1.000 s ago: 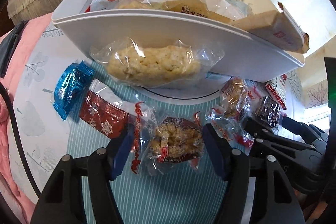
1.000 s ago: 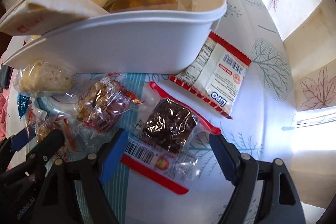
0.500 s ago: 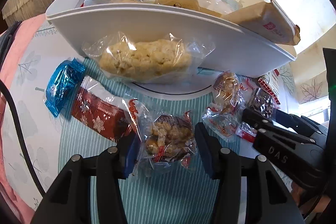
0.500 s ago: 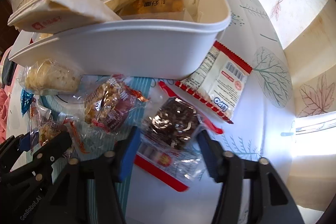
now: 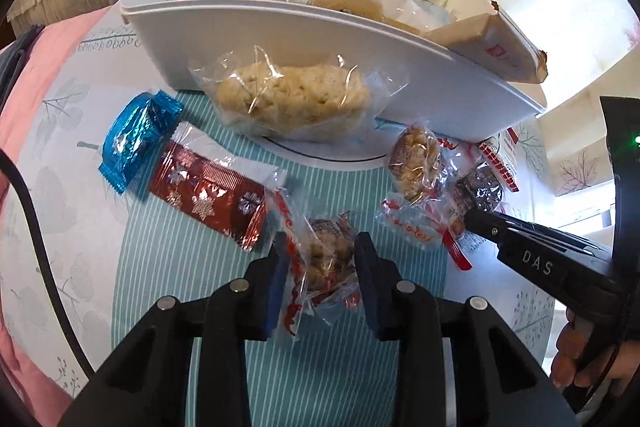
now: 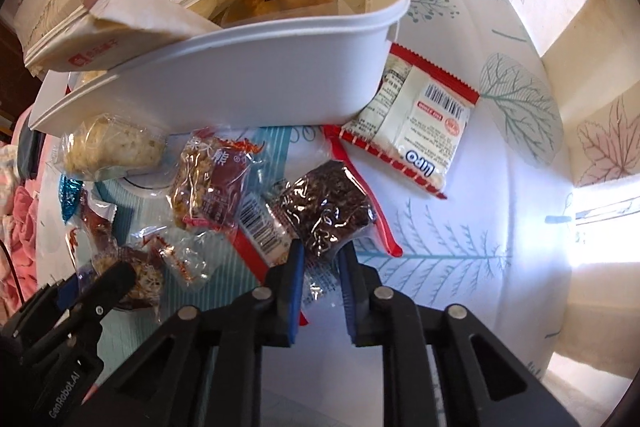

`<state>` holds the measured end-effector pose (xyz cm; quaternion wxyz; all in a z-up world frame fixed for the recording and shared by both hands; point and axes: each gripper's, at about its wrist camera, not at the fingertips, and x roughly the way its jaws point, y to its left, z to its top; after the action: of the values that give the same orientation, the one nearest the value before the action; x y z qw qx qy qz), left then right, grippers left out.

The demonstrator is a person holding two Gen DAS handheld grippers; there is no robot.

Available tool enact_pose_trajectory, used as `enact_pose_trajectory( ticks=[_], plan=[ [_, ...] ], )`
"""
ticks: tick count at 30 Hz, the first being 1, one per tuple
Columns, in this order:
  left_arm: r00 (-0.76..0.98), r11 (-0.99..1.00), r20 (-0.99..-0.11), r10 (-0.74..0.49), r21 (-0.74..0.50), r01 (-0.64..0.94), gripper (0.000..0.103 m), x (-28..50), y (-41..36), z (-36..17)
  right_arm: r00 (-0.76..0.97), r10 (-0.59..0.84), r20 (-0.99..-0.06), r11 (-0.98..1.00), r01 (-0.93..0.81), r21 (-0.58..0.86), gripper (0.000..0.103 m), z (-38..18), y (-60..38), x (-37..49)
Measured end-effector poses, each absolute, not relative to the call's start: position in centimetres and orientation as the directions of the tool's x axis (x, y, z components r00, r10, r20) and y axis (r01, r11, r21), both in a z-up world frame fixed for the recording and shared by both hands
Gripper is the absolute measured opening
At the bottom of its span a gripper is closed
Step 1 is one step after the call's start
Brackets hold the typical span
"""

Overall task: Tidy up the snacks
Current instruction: 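Lift the nut pack with the left tool while the right tool carries the chocolate pack toward the tray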

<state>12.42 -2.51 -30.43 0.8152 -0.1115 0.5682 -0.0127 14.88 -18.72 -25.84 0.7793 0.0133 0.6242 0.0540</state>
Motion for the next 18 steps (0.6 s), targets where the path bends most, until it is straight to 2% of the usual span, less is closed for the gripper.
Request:
enact_pose_trajectory(
  ticks=[8,11,18],
  plan=[
    [0.341,0.965,-0.925,-0.168,-0.225,-0.135,0.031,11.4,-1.5,-29.4,0.141,0.187,-0.972,0.982,0.004,0.189,0.011,-26.3,-20.8,14.9],
    [0.329,0.958,-0.927,-0.180,-0.241,-0.156,0.031,11.2,-0.9,-29.7,0.100,0.247,-0.964,0.967,0.034,0.251,0.006,-26.4,-21.5,15.0],
    [0.323,0.941,-0.922,-0.213,-0.283,-0.186,0.030,10.0,0.7,-28.5,0.051,0.285,-0.957,0.956,0.059,0.288,0.005,-25.3,-21.8,14.0]
  ],
)
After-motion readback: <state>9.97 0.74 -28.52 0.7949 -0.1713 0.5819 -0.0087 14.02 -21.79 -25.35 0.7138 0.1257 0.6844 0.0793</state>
